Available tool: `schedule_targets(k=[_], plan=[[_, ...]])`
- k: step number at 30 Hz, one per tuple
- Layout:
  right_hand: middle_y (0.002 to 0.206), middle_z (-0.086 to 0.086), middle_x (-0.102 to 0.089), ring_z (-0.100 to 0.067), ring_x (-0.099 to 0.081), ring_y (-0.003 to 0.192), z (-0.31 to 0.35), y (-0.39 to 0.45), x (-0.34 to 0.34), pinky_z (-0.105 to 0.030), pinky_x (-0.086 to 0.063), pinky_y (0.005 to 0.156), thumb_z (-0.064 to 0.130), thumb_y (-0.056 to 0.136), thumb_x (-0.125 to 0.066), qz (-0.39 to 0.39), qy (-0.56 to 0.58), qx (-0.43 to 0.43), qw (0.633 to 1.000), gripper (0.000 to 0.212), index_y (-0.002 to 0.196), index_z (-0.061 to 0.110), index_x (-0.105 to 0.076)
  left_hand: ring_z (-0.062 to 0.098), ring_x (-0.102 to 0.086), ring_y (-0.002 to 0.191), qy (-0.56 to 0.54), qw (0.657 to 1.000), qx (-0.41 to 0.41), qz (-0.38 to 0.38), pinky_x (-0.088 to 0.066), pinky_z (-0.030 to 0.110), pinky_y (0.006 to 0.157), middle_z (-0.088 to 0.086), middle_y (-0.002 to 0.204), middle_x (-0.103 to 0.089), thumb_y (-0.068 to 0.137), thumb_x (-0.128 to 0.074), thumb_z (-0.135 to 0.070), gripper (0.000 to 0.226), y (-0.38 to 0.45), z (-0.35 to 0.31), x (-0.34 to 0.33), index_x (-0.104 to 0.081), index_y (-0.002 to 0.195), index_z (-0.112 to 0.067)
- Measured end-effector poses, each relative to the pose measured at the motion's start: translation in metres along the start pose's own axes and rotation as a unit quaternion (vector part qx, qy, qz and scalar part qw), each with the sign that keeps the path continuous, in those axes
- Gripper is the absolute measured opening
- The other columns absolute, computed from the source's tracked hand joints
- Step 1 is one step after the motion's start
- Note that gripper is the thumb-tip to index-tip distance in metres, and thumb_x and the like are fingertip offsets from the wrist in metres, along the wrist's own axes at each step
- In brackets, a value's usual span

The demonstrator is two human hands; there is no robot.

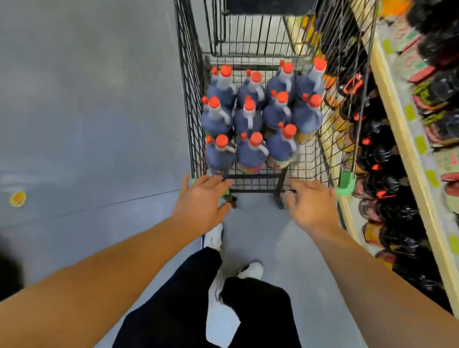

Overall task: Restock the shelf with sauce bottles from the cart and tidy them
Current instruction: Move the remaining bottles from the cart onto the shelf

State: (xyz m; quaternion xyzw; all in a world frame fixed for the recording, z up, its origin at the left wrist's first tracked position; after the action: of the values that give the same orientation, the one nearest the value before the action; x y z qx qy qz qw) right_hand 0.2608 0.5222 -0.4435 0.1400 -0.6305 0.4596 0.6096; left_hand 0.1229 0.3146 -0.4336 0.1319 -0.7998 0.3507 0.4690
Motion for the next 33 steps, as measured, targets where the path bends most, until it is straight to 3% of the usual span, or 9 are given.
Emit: schedule_targets(k=[3,6,8,10,15,19,23,33], plan=[[0.125,0.004,-0.059,-0.019,-0.038,0.130,-0.019,-0.003,-0.011,-0.047,-0.010,0.115,0.041,0.097,-0.041,0.016,0.001,0.009,1.000,0.033,0.123,0.031,-0.058,0.025,-0.027,0.141,0.011,1.000,0.018,0.004,-0.011,0.057,0.116,-0.006,0.151,-0.036,0.095,-0.046,-0.043,0.055,-0.004,-0.002,-0.019,-0.029,0.147,-0.037],[0.115,0.007,-0.065,-0.020,-0.048,0.121,-0.025,-0.003,-0.013,-0.048,-0.013,0.116,0.040,0.096,-0.044,-0.029,-0.017,0.040,0.999,0.030,0.120,0.034,-0.062,0.035,-0.047,0.122,0.010,0.999,0.032,-0.043,-0.034,0.056,0.104,0.005,0.130,-0.059,0.088,-0.050,-0.042,0.049,-0.005,-0.013,-0.028,-0.052,0.135,-0.031],[0.107,0.008,-0.068,-0.021,-0.051,0.114,-0.029,-0.003,-0.015,-0.045,-0.010,0.115,0.039,0.095,-0.047,-0.049,-0.002,0.035,0.998,0.028,0.115,0.035,-0.066,0.039,-0.053,0.112,0.004,0.996,0.042,-0.079,-0.041,0.057,0.097,0.010,0.118,-0.065,0.083,-0.056,-0.039,0.047,-0.007,-0.018,-0.035,-0.060,0.127,-0.026],[0.103,0.007,-0.070,-0.023,-0.053,0.110,-0.030,-0.006,-0.015,-0.043,-0.009,0.115,0.037,0.095,-0.048,-0.052,0.002,0.028,0.998,0.026,0.110,0.034,-0.069,0.040,-0.053,0.113,0.007,0.995,0.049,-0.087,-0.040,0.059,0.097,0.011,0.119,-0.064,0.084,-0.060,-0.037,0.045,-0.011,-0.024,-0.042,-0.061,0.127,-0.025],[0.092,0.003,-0.072,-0.028,-0.057,0.096,-0.046,-0.031,-0.029,-0.049,-0.028,0.109,0.037,0.090,-0.056,-0.068,-0.032,0.046,0.996,0.018,0.098,0.031,-0.071,0.039,-0.056,0.108,-0.011,0.991,0.067,-0.111,-0.044,0.054,0.096,0.012,0.114,-0.066,0.084,-0.041,-0.045,0.050,-0.036,-0.043,-0.064,-0.064,0.123,-0.024],[0.091,0.002,-0.073,-0.028,-0.058,0.095,-0.065,-0.056,-0.038,-0.050,-0.026,0.110,0.033,0.088,-0.062,-0.095,-0.009,0.057,0.994,0.016,0.098,0.029,-0.074,0.038,-0.055,0.110,-0.002,0.993,0.066,-0.102,-0.043,0.052,0.098,0.012,0.117,-0.065,0.084,-0.038,-0.046,0.053,-0.062,-0.063,-0.085,-0.061,0.126,-0.023],[0.086,-0.001,-0.073,-0.030,-0.058,0.094,-0.078,-0.082,-0.042,-0.051,-0.025,0.111,0.028,0.088,-0.064,-0.111,0.024,0.067,0.991,0.012,0.089,0.022,-0.075,0.039,-0.057,0.107,-0.003,0.990,0.072,-0.118,-0.044,0.048,0.098,0.013,0.114,-0.067,0.084,-0.042,-0.043,0.049,-0.086,-0.081,-0.102,-0.064,0.123,-0.023],[0.087,0.000,-0.073,-0.031,-0.055,0.089,-0.062,-0.161,-0.082,-0.049,-0.032,0.105,0.036,0.091,-0.057,-0.107,0.019,0.062,0.992,0.019,0.092,0.027,-0.074,0.039,-0.055,0.109,0.010,0.987,0.087,-0.136,-0.043,0.048,0.098,0.015,0.113,-0.066,0.085,-0.063,-0.034,0.039,-0.159,-0.074,-0.140,-0.064,0.122,-0.021]])
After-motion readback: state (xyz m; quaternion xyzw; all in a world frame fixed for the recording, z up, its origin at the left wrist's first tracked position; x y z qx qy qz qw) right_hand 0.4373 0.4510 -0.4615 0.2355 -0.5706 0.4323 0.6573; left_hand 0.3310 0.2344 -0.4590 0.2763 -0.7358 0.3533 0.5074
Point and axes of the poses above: each hand's wrist, its own y-axis towards the middle knuckle, its own x-axis out of the back of the hand, z = x × y, the point moved 1 cm from there along y, towards the middle knuckle
